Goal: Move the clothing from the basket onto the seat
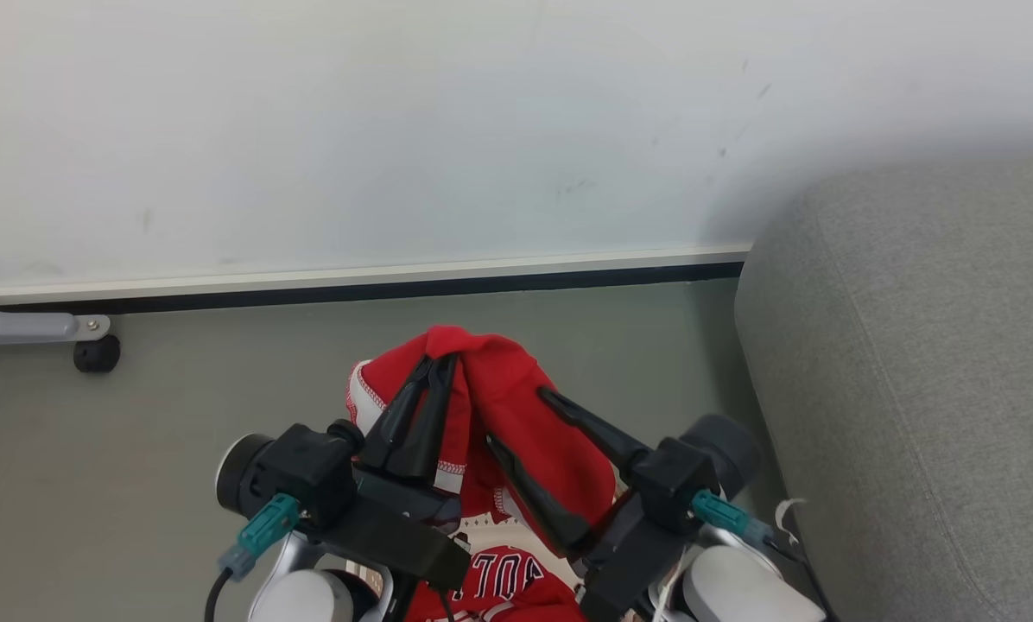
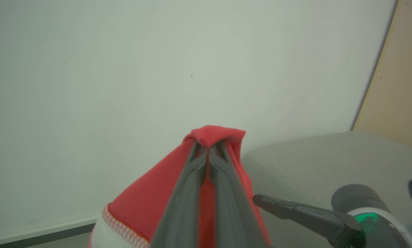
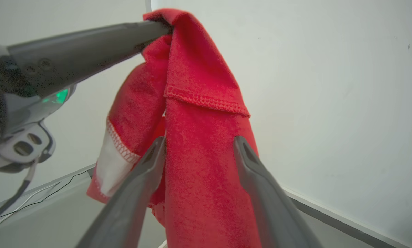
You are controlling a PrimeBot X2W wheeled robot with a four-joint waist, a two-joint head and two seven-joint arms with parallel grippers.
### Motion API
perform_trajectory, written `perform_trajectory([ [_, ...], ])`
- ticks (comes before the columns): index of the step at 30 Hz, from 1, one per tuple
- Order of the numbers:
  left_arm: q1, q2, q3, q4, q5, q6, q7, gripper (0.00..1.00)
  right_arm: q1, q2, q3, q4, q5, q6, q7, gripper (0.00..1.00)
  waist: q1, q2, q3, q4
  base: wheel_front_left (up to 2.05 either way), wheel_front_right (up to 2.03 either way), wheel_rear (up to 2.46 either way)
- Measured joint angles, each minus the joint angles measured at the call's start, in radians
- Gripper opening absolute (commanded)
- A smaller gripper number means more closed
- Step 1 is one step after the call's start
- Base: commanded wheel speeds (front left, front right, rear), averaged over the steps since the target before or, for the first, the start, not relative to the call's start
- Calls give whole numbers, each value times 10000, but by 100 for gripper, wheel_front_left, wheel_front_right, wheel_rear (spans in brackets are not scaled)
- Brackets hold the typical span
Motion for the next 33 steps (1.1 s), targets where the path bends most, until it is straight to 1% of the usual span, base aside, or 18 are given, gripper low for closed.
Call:
perform_trajectory([
  [4, -2, -6, -111, -79, 0, 0, 61, 0, -535, -8, 391, 242, 244, 0, -8, 100, 0, 0, 64, 57, 0, 0, 0],
  [5, -2, -8, -128, -117, 0, -2, 63, 0, -662, -10, 516, 295, 334, 0, -8, 98, 0, 0, 78, 70, 0, 0, 0],
  [6, -2, -8, -150, -148, 0, -2, 67, 0, -780, -8, 617, 359, 458, 0, -12, 63, 0, 0, 90, 83, 0, 0, 0],
  [7, -2, -8, -167, -169, 0, -2, 69, 0, -890, -8, 708, 430, 589, 0, -17, 40, 0, 0, 102, 95, 0, 0, 0],
  [8, -2, -8, -176, -182, -2, -2, 69, 0, -989, -10, 796, 508, 669, -2, -17, 0, 0, 0, 113, 108, 0, 0, 0],
  [11, -4, -12, -215, -205, -2, -50, 71, 0, -1203, -12, 1020, 671, 890, -36, -61, 0, 0, 0, 141, 149, 0, 0, 0],
  [18, -15, -12, -244, -267, -8, -79, 90, 0, -1522, -12, 1402, 963, 1461, -259, -163, 0, 0, 0, 193, 216, 0, 0, 0],
  [23, -21, -2, -259, -295, -8, -79, 163, 1, -1695, -12, 1494, 1143, 1866, -368, -234, 0, 0, 0, 221, 210, 0, 0, 0],
  [24, -25, 4, -274, -295, -2, -81, 163, 47, -1720, -12, 1494, 1175, 1891, -376, -270, 0, 0, 0, 225, 204, 0, 0, 0],
  [25, -29, 4, -276, -297, -2, -81, 161, 87, -1758, -12, 1484, 1210, 1954, -380, -274, 0, 0, 0, 226, 198, 0, 0, 0],
  [26, -34, 8, -280, -303, -2, -81, 161, 100, -1818, -12, 1467, 1243, 2008, -395, -282, 0, 0, 0, 226, 191, 0, 0, 0],
  [27, -39, 33, -313, -311, 4, -90, 163, 100, -1880, -10, 1430, 1269, 2044, -454, -290, 0, 0, 0, 226, 184, 0, 0, 0],
  [33, -65, 79, -639, -360, 46, -232, 261, 100, -2089, -15, 966, 1592, 2249, -550, -372, 0, 0, 0, 224, 141, 0, 0, 0],
])
